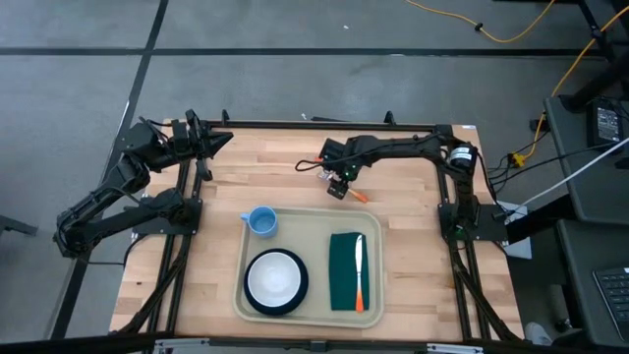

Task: Set up tray
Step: Put the orange fork on top of the napkin to the left of the orange knife

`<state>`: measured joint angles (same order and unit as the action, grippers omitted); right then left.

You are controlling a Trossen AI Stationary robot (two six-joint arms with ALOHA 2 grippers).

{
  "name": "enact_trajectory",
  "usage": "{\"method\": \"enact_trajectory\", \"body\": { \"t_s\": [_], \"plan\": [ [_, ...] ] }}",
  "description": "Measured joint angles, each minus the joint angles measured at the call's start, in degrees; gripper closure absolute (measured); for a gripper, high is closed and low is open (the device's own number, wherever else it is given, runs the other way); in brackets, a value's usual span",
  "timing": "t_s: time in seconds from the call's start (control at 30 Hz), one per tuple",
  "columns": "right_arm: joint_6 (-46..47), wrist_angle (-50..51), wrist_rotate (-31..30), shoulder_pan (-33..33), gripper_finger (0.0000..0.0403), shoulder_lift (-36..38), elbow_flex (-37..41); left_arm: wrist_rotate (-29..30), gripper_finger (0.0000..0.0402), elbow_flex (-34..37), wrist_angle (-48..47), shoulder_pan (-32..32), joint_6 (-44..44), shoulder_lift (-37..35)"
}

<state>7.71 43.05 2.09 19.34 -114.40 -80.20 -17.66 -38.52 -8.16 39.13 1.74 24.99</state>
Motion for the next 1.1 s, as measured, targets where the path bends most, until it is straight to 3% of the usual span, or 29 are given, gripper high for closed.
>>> {"method": "enact_trajectory", "body": {
  "t_s": [0.7, 0.83, 1.1],
  "plan": [
    [-0.5, 0.1, 0.6, 0.5, 0.0139, -4.6, -0.2, 0.0, 0.0398, 0.0, 0.0, 0.0, 0.0, 0.0],
    [-0.5, 0.1, 0.5, 0.6, 0.0176, -4.7, -0.2, 0.1, 0.0398, 0.0, 0.0, 0.0, 0.0, 0.0],
    [-0.8, 0.0, 0.1, 0.7, 0.0307, -4.8, -0.1, 0.1, 0.0398, 0.0, 0.0, 0.0, 0.0, 0.0]
  ]
}}
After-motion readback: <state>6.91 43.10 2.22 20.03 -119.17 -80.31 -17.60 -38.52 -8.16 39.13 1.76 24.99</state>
